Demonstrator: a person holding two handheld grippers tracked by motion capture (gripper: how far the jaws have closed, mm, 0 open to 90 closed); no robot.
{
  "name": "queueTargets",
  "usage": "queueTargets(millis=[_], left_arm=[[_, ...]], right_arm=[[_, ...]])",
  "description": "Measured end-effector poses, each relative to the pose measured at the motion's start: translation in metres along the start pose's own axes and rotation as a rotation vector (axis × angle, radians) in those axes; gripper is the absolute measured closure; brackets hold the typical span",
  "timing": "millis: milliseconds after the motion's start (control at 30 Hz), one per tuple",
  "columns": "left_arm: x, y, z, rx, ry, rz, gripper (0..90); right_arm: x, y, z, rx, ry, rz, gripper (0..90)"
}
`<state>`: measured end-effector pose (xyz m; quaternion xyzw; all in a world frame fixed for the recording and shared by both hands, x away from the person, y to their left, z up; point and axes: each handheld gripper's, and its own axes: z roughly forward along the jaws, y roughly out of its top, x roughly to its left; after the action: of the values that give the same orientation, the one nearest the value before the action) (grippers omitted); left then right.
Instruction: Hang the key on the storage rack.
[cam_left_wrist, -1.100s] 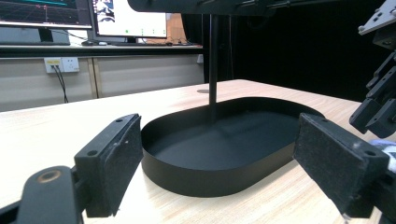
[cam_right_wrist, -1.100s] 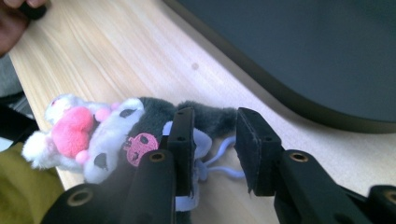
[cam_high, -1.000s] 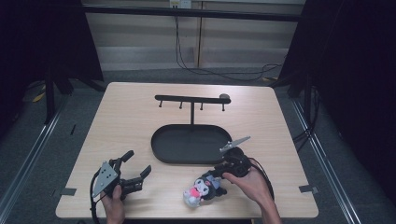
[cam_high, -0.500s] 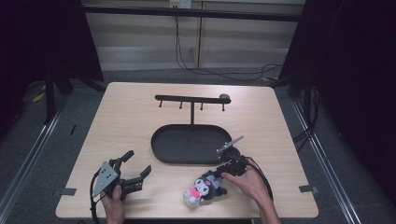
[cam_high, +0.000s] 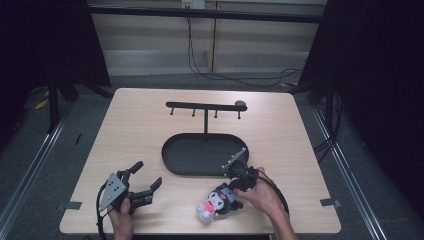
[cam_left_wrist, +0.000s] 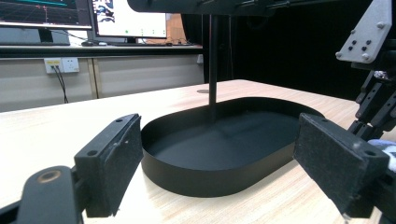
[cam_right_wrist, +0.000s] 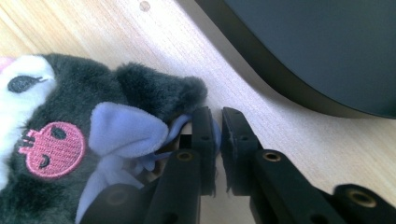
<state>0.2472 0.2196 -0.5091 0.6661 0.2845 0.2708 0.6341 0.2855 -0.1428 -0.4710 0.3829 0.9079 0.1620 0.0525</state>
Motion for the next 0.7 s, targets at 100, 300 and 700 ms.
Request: queueTargets(millis=[100,300,700], left_arm=[[-0.001,0.0,0.001,-0.009,0.004,-0.015,15.4],[-0.001,0.0,0.001,-0.01,0.006,-0.016,15.4],[0.0,0.0,0.0,-0.005,0.005,-0.01,15.5]], right_arm=[[-0.008,0.0,-0.002,-0.001,0.046,0.045,87.3],[-0.012,0.002,-0.006,-0.009,0.079,0.069,87.4],[-0.018,0.003,-0.031,-0.091,0.137,0.098,87.3]])
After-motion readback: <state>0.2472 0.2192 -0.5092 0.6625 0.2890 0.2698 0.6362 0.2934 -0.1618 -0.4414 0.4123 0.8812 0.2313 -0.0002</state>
